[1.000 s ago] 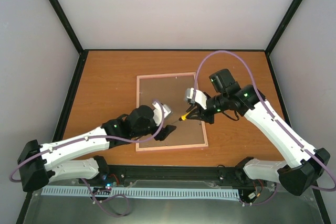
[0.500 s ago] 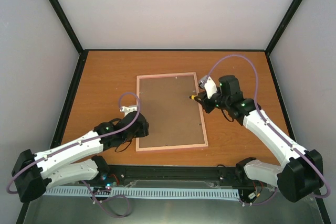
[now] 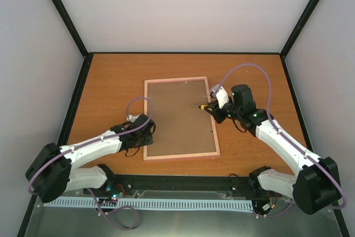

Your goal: Take the photo out of the frame

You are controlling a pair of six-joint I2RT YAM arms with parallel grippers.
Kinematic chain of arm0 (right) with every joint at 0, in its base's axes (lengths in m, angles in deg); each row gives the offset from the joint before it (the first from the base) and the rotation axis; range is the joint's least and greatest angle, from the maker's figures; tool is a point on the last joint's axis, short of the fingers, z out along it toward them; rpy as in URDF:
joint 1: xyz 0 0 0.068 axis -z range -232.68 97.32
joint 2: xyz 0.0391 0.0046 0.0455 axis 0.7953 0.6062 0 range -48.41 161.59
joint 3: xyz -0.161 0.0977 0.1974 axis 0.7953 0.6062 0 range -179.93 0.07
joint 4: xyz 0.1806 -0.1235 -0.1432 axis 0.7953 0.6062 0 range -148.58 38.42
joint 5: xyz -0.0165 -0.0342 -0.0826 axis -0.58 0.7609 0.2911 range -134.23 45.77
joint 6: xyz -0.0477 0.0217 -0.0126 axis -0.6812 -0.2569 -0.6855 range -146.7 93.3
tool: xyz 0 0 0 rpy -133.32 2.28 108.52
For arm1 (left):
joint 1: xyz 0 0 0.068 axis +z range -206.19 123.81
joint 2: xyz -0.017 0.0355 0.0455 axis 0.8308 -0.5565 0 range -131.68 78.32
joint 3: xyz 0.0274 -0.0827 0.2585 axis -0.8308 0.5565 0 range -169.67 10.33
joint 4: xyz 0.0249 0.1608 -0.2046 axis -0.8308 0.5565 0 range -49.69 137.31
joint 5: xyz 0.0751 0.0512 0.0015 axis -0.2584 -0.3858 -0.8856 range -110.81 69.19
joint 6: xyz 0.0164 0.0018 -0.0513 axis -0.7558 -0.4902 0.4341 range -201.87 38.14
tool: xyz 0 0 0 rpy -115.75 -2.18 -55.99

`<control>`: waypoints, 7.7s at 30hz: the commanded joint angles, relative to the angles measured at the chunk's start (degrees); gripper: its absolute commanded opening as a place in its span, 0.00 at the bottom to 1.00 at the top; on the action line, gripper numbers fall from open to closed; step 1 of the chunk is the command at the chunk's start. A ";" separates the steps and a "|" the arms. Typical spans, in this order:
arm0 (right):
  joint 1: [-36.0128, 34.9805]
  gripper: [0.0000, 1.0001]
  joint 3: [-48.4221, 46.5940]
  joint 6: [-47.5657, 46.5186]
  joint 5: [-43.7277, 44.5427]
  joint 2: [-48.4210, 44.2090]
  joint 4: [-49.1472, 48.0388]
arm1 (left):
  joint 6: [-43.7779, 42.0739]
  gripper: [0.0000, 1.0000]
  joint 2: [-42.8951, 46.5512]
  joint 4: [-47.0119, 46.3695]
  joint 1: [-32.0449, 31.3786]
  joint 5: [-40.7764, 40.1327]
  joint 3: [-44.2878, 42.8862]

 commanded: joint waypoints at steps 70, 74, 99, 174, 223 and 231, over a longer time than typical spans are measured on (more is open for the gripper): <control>-15.14 0.03 -20.56 -8.43 -0.55 25.01 16.26 | -14.05 0.20 -19.58 -27.56 -5.10 12.49 -1.85; -15.88 0.03 -21.64 -8.03 0.92 26.19 16.70 | -14.00 0.12 -18.98 -27.89 -5.12 12.44 -1.42; -19.74 0.03 -29.56 -8.44 7.00 33.41 23.68 | -13.79 0.01 -16.36 -30.22 -5.05 12.95 1.46; -20.11 0.03 -34.98 -7.48 14.67 37.03 32.39 | -12.65 0.01 -13.12 -31.05 -5.09 12.78 4.15; -12.17 0.03 -35.24 -9.75 17.62 30.26 27.87 | -15.79 0.56 10.67 1.08 -3.92 -9.92 -17.61; -9.17 0.03 -35.75 -10.59 19.98 28.76 27.14 | -10.83 0.54 5.13 -16.89 -3.42 1.17 -4.40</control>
